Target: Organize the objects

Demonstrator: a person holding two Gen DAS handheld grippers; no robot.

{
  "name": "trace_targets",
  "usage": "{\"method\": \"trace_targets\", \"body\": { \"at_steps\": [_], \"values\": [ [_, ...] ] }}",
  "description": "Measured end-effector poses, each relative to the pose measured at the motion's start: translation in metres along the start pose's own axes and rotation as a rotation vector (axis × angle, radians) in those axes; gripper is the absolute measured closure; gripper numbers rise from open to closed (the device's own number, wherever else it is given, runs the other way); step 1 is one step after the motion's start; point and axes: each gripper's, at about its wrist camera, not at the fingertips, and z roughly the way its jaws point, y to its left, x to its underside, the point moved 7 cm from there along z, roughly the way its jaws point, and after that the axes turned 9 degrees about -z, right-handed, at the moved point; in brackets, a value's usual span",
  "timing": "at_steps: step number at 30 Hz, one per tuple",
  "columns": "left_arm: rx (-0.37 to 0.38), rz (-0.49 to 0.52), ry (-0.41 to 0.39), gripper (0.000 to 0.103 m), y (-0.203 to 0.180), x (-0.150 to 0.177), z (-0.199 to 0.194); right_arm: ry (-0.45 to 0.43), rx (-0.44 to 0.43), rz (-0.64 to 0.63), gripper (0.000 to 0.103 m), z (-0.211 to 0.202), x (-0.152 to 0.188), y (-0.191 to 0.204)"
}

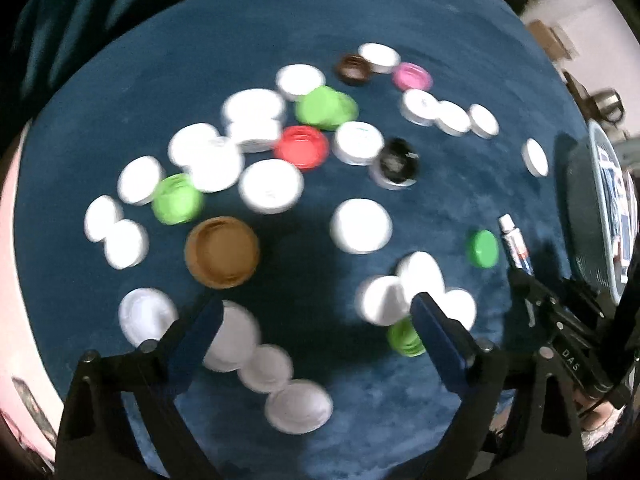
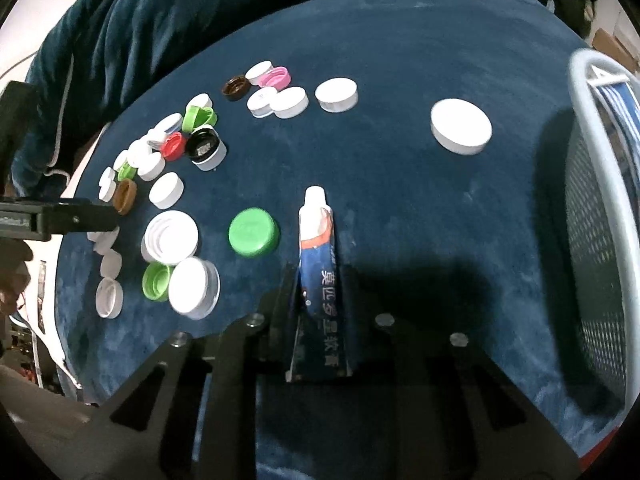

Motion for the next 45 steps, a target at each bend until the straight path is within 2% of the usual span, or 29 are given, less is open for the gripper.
{"method": "trace_targets", "body": {
  "at_steps": [2, 6, 10, 17, 20, 21, 22, 24, 29, 35, 37, 40, 45],
  "values": [
    [-0.005, 0.050, -0.025, 0.010, -0.013, -0.002, 0.000, 0.005, -0.009, 0.016, 0.082, 0.006, 0.002, 0.005],
    [-0.054, 0.231, -0.106, 0.010, -0.046, -0.001, -0.004, 0.003, -0.012, 0.024, 0.082, 0.003, 0.006, 0.000],
    [-0.102, 0.370, -0.109, 0.010, -0.061, 0.006, 0.004, 0.000, -0.008, 0.020, 0.082, -0.003, 0.012, -0.006],
    [-0.123, 0.454, -0.058, 0.013, -0.063, 0.009, 0.019, -0.009, -0.031, 0.023, 0.082, -0.003, 0.016, -0.011],
    [-0.109, 0.445, -0.059, 0.019, -0.063, 0.002, 0.022, -0.013, -0.033, 0.025, 0.082, -0.002, 0.016, -0.012],
    [-0.092, 0.432, -0.057, 0.027, -0.063, -0.001, 0.022, -0.014, -0.034, 0.024, 0.082, -0.002, 0.016, -0.012],
    [-0.082, 0.425, -0.052, 0.050, -0.063, -0.003, 0.022, -0.015, -0.035, 0.024, 0.082, -0.002, 0.016, -0.012],
    [-0.061, 0.402, -0.008, 0.078, -0.059, -0.005, 0.025, -0.017, -0.039, 0.024, 0.082, -0.002, 0.016, -0.012],
    [-0.067, 0.384, -0.010, 0.076, -0.050, -0.009, 0.018, -0.022, -0.056, 0.030, 0.082, -0.003, 0.017, -0.014],
    [-0.057, 0.358, -0.029, 0.058, -0.042, -0.019, 0.010, -0.029, -0.061, 0.031, 0.082, -0.003, 0.017, -0.014],
    [-0.014, 0.351, -0.004, 0.052, -0.044, -0.019, 0.008, -0.029, -0.063, 0.032, 0.082, -0.003, 0.017, -0.014],
    [0.089, 0.339, 0.019, 0.045, -0.049, -0.018, 0.001, -0.030, -0.065, 0.034, 0.082, -0.004, 0.017, -0.015],
    [0.092, 0.314, 0.016, 0.045, -0.044, -0.024, -0.002, -0.033, -0.066, 0.032, 0.082, -0.004, 0.017, -0.015]
  ]
}}
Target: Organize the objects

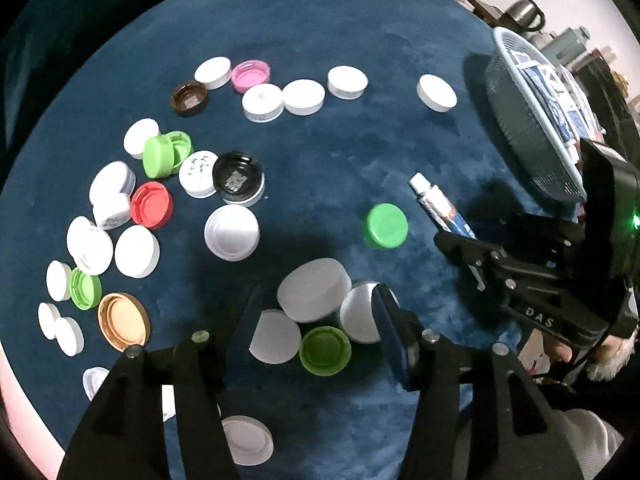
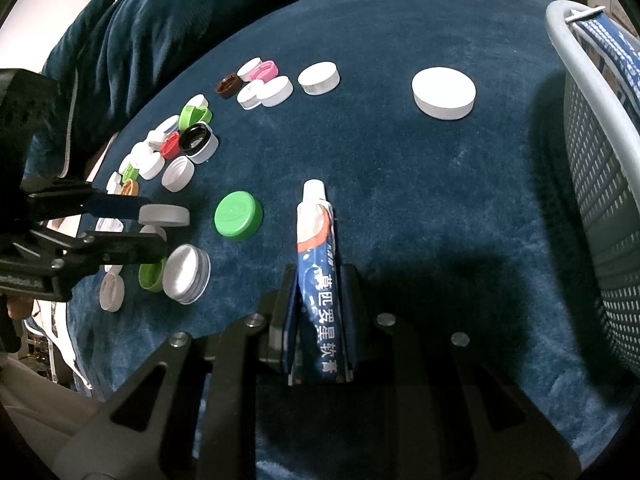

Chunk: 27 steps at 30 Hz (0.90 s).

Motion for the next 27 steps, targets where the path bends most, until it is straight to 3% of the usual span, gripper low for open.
{"method": "trace_targets", "body": {
  "at_steps": [2, 7, 9, 20, 21, 22, 23, 27],
  "values": [
    [0.029, -0.028, 0.001, 0.044, -0.014, 0.019, -0.002, 0.000, 0.000, 0.001, 0.082, 0.000, 0.000, 0.000],
    [0.156, -0.137, -0.014, 0.044, -0.026, 0.030, -0.015, 0.000, 0.001, 0.001, 0.082, 0.000, 0.000, 0.000],
    [0.139, -0.136, -0.022, 0.044, -0.038, 0.020, -0.007, 0.000, 0.004, 0.001, 0.082, 0.000, 0.000, 0.000],
    [0.072, -0.046, 0.082, 0.045, -0.041, 0.033, 0.018, 0.001, 0.008, 0.001, 0.082, 0.000, 0.000, 0.000],
    [0.069, -0.038, 0.077, 0.047, -0.041, 0.033, 0.017, 0.003, 0.009, 0.002, 0.082, 0.000, 0.000, 0.000],
    [0.072, -0.032, 0.070, 0.058, -0.041, 0.033, 0.015, 0.005, 0.009, 0.003, 0.082, 0.000, -0.001, 0.000],
    [0.072, -0.030, 0.064, 0.062, -0.040, 0.033, 0.013, 0.008, 0.011, 0.005, 0.082, 0.000, -0.002, 0.000],
    [0.061, -0.033, 0.019, 0.062, -0.038, 0.030, 0.000, 0.000, 0.015, 0.006, 0.083, -0.002, -0.004, 0.000]
  ]
}}
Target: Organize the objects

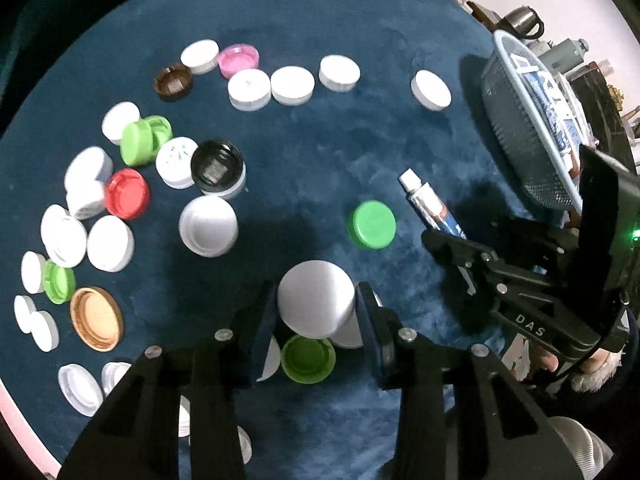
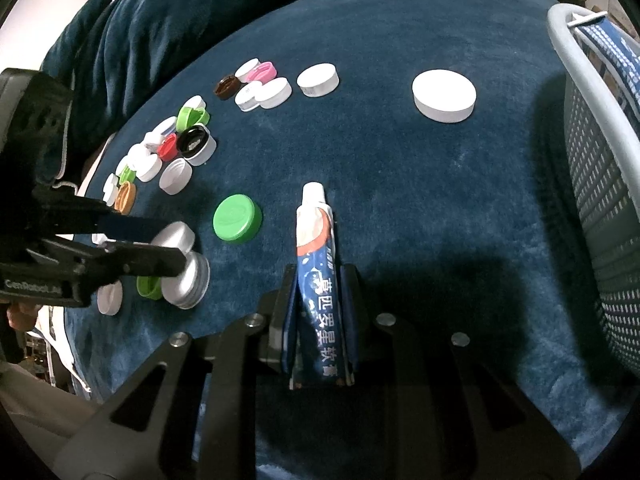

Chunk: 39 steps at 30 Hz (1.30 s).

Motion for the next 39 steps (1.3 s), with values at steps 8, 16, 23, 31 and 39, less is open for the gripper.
{"method": "trace_targets", "body": {
  "at_steps": [8, 16, 23, 31, 39],
  "values": [
    [-0.012, 0.007, -0.054, 0.062, -0.006, -0.005, -0.024, -0.036, -0.011, 0.026, 0.083, -0.013, -0.004, 0.000],
    [-0.005, 0.051, -0.090, 0.062, -0.049, -0.014, -0.022, -0.094, -0.024, 0.024, 0.083, -0.039, -0.013, 0.003],
    [-0.002, 0.079, -0.104, 0.062, -0.072, -0.018, -0.027, -0.150, -0.022, 0.026, 0.094, -0.070, -0.017, -0.001],
    [-0.017, 0.091, -0.107, 0.062, -0.083, -0.021, -0.025, -0.100, -0.031, 0.023, 0.093, -0.074, -0.005, -0.011],
    [-0.039, 0.070, -0.124, 0.062, -0.076, -0.023, -0.030, 0.066, -0.027, 0.000, 0.065, -0.011, 0.028, -0.006]
  ]
}}
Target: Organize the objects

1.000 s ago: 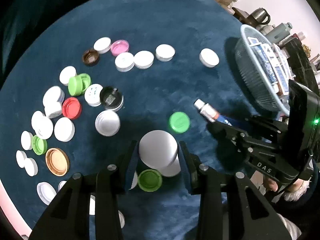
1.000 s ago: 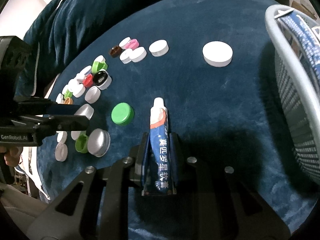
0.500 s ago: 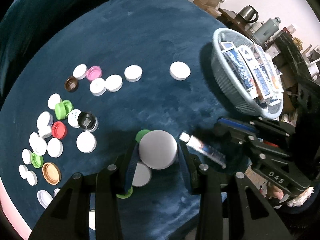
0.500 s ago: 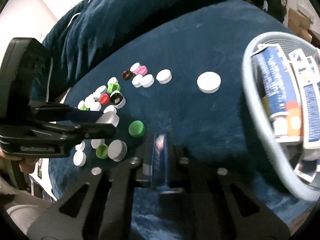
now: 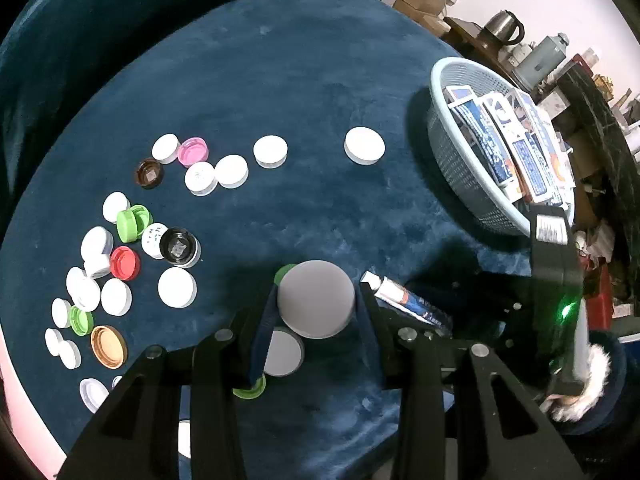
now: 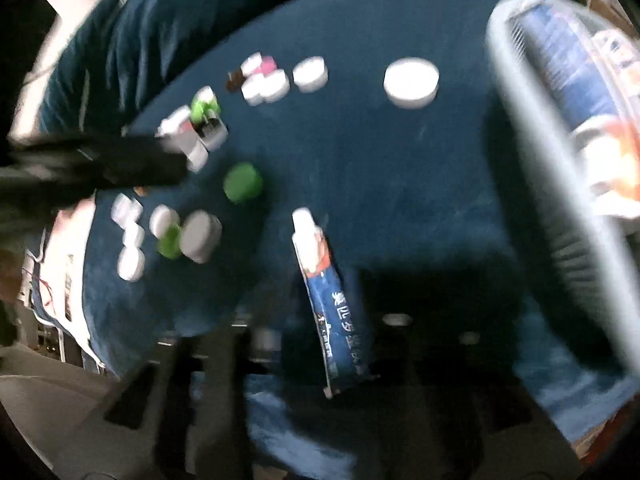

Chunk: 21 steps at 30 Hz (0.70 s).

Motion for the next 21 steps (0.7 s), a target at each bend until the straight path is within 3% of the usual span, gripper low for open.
{"method": "trace_targets", "body": {
  "at_steps": [1, 2, 4, 8, 11, 14, 18, 20, 21],
  "values": [
    [0.005, -0.003, -0.008, 0.062, -0.001, -0.001, -0.002, -0.016, 0.026, -0.011, 0.072, 0.001, 0.001, 0.000],
    [0.015, -0.005, -0.020, 0.062, -0.003, -0.003, -0.005, -0.026, 0.039, -0.021, 0.085, -0.001, 0.001, 0.001],
    [0.030, 0.000, -0.049, 0.062, -0.010, -0.009, -0.013, -0.076, -0.015, -0.006, 0.085, -0.016, -0.002, 0.005],
    [0.120, 0.006, -0.130, 0.062, -0.044, -0.034, -0.036, -0.197, -0.001, -0.002, 0.085, -0.070, -0.016, 0.000],
    [0.188, 0.043, -0.171, 0.062, -0.092, -0.061, -0.039, -0.329, 0.076, 0.054, 0.085, -0.126, -0.028, -0.023],
    [0.235, 0.068, -0.181, 0.062, -0.136, -0.081, -0.030, -0.439, 0.183, 0.194, 0.085, -0.174, -0.035, -0.070],
    [0.271, 0.081, -0.150, 0.062, -0.185, -0.098, -0.004, -0.477, 0.273, 0.367, 0.084, -0.201, -0.030, -0.127],
    [0.258, 0.072, -0.134, 0.055, -0.195, -0.103, 0.007, -0.485, 0.320, 0.419, 0.082, -0.208, -0.024, -0.147],
    [0.242, 0.059, -0.126, 0.034, -0.197, -0.105, 0.013, -0.480, 0.326, 0.430, 0.082, -0.206, -0.024, -0.150]
  ]
}}
